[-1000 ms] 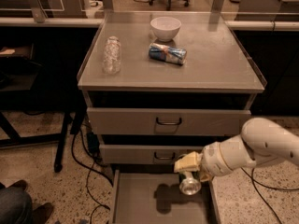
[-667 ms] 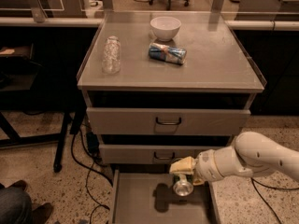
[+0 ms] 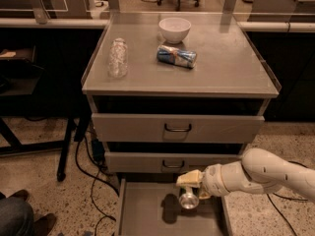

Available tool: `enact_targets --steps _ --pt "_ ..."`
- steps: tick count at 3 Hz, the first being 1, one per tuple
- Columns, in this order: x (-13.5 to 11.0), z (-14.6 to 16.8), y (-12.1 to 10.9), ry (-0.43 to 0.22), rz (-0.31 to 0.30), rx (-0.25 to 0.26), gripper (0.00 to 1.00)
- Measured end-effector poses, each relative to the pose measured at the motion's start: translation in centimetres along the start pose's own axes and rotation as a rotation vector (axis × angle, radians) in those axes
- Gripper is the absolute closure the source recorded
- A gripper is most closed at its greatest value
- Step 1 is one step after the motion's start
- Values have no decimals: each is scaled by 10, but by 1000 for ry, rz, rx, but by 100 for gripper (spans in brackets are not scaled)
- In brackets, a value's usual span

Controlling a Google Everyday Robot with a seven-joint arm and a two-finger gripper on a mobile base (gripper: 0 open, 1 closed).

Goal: Place green can into bottom drawer

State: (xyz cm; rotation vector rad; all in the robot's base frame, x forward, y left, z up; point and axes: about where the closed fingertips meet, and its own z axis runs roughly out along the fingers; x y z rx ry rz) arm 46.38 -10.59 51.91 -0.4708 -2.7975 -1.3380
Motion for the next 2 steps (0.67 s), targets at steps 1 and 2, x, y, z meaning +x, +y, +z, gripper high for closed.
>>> enact_targets --steps 1,2 --pt "-2 30 -32 17 82 1 100" --pt "-5 61 -63 30 153 1 100"
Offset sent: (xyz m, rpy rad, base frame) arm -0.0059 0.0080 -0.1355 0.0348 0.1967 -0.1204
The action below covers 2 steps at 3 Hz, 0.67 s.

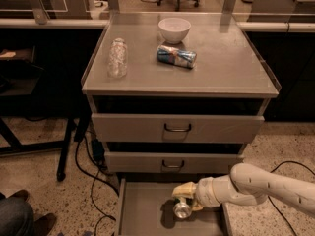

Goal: Place green can into bottom drawer

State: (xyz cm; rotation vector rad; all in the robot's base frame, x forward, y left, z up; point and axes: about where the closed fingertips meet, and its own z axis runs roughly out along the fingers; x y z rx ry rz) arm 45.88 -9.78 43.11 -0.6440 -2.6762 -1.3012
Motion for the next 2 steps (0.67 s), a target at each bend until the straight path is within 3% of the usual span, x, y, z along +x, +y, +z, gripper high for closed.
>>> enact_targets --steps 1,2 --pt "-4 30 -21 -7 57 -4 100" --pt "-4 31 -21 -6 58 -4 100"
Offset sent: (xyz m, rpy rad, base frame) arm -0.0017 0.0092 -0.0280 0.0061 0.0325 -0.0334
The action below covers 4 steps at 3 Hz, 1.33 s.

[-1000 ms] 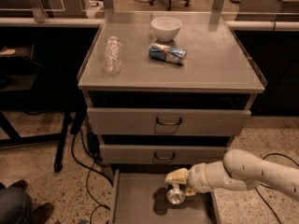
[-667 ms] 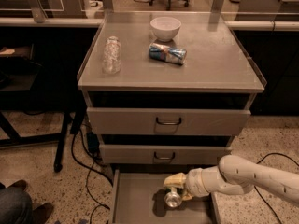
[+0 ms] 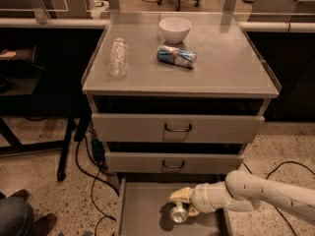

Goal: Place green can into bottom drawer

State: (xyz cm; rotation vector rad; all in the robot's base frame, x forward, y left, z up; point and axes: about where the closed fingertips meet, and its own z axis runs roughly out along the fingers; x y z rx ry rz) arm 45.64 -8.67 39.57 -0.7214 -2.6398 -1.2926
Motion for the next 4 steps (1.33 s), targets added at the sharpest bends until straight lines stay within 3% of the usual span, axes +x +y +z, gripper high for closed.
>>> enact_targets --steps 1,2,3,4 --pt "1 36 -34 25 119 -6 100" --pt "-13 82 -63 26 227 -43 100" --pt "-13 82 -63 26 227 -43 100" --pt "-25 97 -73 -36 276 -52 100"
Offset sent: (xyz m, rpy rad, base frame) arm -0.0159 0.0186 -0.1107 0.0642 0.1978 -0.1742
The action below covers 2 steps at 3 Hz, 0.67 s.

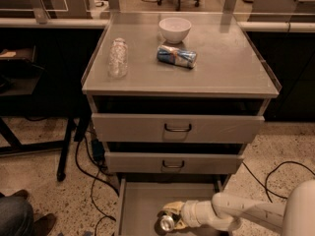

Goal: Place green can into bottom drawer

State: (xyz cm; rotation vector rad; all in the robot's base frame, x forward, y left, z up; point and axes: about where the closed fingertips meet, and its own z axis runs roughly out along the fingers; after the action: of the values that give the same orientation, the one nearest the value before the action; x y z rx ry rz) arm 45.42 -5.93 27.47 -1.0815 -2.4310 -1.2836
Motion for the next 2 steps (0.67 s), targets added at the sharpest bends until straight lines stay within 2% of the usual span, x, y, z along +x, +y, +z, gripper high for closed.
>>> enact_targets --steps 1,2 --pt "-27 22 -14 -102 66 -15 100" --pt "-44 38 -25 -163 103 -14 100"
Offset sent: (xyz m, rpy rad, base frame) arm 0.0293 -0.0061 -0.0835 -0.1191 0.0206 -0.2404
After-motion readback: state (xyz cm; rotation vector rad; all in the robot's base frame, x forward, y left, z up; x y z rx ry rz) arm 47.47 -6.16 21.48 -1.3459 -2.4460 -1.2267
